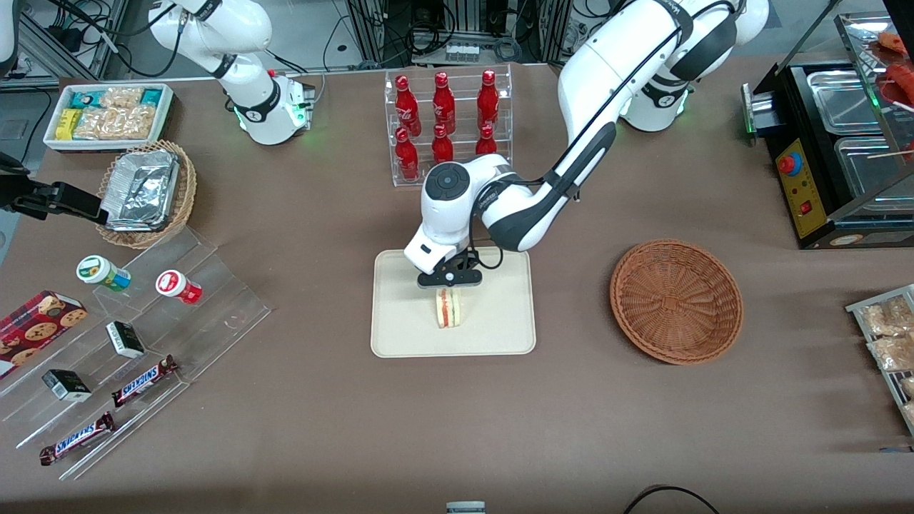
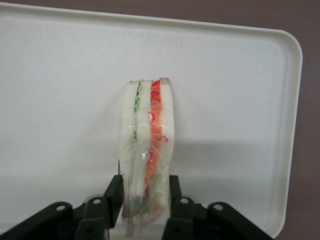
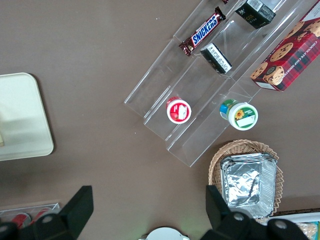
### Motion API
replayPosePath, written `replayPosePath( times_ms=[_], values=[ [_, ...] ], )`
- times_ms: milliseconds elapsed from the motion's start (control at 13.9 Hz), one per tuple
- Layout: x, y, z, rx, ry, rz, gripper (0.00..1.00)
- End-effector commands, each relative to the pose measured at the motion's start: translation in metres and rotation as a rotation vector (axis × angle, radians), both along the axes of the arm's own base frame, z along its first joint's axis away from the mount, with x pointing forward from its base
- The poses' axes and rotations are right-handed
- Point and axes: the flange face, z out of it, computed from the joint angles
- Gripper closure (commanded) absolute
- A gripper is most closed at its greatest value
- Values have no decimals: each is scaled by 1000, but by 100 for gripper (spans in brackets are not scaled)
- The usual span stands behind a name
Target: Place sandwich from basket to tray
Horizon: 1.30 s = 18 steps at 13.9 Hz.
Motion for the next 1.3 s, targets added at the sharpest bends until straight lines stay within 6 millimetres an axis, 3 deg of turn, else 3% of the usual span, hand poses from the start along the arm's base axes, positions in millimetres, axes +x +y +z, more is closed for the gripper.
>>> replayPosePath(
  times_ms=[0,72,216,504,648,792,864,1008,1224],
  values=[
    [4,-4,9,-2,-27,16,1],
    [8,-1,14,-3,-24,29,1],
    [5,6,41,49,-14,53,1],
    [-3,27,112,112,24,171,1],
    [7,54,148,128,45,227,1],
    [4,74,187,155,45,245,1],
    [15,97,204,160,57,286,1],
    [17,122,230,192,66,271,1],
    [30,180,265,212,133,219,1]
  ],
)
